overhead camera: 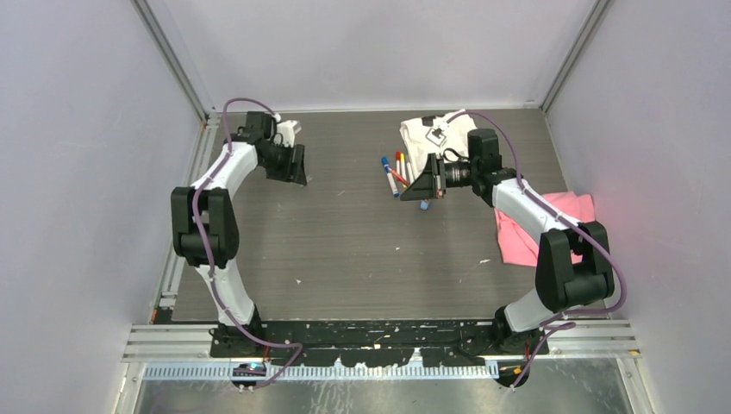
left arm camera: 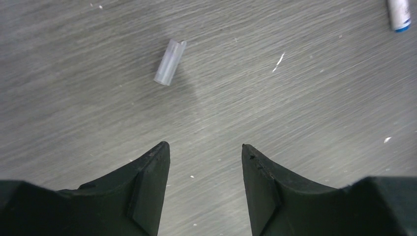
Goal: Insert the pens into the pen caps
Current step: Move the pen cap to the center of the board, then insert the pen cap onto the pen.
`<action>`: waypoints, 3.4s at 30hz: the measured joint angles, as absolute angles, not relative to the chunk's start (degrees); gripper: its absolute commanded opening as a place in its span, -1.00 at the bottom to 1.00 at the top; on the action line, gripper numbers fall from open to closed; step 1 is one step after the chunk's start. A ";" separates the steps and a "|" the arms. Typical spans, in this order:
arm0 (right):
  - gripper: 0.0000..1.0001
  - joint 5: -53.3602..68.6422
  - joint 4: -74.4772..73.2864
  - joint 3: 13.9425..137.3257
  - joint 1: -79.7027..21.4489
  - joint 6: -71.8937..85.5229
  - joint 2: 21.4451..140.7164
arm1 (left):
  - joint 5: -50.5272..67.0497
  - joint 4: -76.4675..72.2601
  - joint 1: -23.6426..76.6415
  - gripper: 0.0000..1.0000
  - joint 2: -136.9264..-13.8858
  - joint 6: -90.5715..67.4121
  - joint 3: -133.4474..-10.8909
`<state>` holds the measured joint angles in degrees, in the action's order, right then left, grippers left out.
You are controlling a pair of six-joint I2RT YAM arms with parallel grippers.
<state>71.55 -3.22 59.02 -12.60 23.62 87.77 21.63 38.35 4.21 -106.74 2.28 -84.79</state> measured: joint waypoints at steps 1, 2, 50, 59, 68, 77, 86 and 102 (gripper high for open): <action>-0.98 71.55 -3.33 59.02 -12.53 23.62 87.77 | 21.54 38.63 4.21 0.09 -107.44 3.75 -85.38; -0.98 71.55 -3.49 59.02 -12.45 23.55 87.77 | 21.47 38.96 4.21 0.08 -108.38 5.76 -86.41; -0.98 71.94 -4.91 59.57 -12.12 22.90 89.41 | 11.55 48.56 10.63 -0.90 -130.13 23.03 -107.00; -0.98 72.12 -7.42 59.66 -11.53 19.40 88.31 | 14.87 42.30 14.59 -0.98 -119.11 24.73 -89.12; -0.97 69.14 -23.62 61.60 -11.46 0.69 86.08 | 23.99 38.87 24.75 -0.93 -101.01 33.21 -65.80; -0.98 68.71 -27.38 61.17 -9.63 -4.84 84.82 | 21.65 36.07 32.84 -0.87 -95.42 39.03 -56.62; -0.98 68.97 -26.85 59.61 -7.64 -4.45 82.83 | 16.86 35.40 35.03 -0.53 -95.37 39.53 -56.97; -0.98 70.22 -25.50 58.13 -6.24 -4.12 82.08 | 6.46 30.06 35.16 -0.11 -90.39 29.02 -60.38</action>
<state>70.22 -25.50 58.13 -6.24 -4.12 82.08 6.46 30.06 35.16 -90.39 29.02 -60.38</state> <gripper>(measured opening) 0.184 0.464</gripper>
